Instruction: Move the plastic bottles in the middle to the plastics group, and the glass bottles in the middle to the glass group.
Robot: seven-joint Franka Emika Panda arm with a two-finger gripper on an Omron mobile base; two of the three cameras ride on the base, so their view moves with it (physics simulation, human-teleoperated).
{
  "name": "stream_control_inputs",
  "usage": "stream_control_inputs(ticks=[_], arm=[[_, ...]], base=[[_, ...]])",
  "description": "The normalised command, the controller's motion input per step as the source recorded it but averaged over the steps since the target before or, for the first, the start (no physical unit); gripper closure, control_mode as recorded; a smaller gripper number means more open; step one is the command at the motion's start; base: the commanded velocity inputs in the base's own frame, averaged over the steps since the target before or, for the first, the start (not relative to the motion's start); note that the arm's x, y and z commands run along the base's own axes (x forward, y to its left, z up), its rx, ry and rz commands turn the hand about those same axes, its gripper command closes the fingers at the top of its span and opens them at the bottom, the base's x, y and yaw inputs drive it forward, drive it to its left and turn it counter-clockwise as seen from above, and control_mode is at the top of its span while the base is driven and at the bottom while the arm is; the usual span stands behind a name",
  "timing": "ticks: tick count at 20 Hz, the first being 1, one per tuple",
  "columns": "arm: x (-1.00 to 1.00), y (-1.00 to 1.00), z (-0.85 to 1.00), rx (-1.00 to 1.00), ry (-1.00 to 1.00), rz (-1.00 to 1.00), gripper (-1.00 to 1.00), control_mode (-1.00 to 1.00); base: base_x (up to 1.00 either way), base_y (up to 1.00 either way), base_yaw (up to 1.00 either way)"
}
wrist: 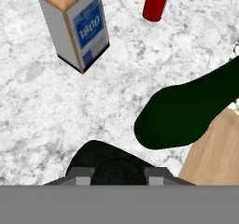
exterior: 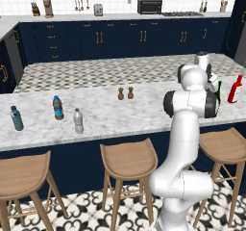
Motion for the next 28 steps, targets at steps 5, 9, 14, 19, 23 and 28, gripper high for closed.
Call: stream_control_inputs(ticks=[5, 9, 14, 19, 23, 28], arm=[[0.0, 0.0, 0.0, 0.0, 0.0, 0.0, -1.0, -1.0], [0.0, 0.0, 0.0, 0.0, 0.0, 0.0, -1.0, -1.0], [0.0, 0.0, 0.0, 0.0, 0.0, 0.0, -1.0, -1.0], [-0.47, 0.23, 0.0, 0.0, 0.0, 0.0, -1.0, -1.0], [-0.97, 0.49, 0.0, 0.0, -0.05, 0.0, -1.0, -1.0], [-1.0, 0.61, 0.0, 0.0, -0.05, 0.0, -1.0, -1.0]], base=[[0.0, 0.0, 0.0], [0.0, 0.0, 0.0], [0.0, 0.0, 0.0], [0.0, 0.0, 0.0], [0.0, 0.0, 0.0], [0.0, 0.0, 0.0]])
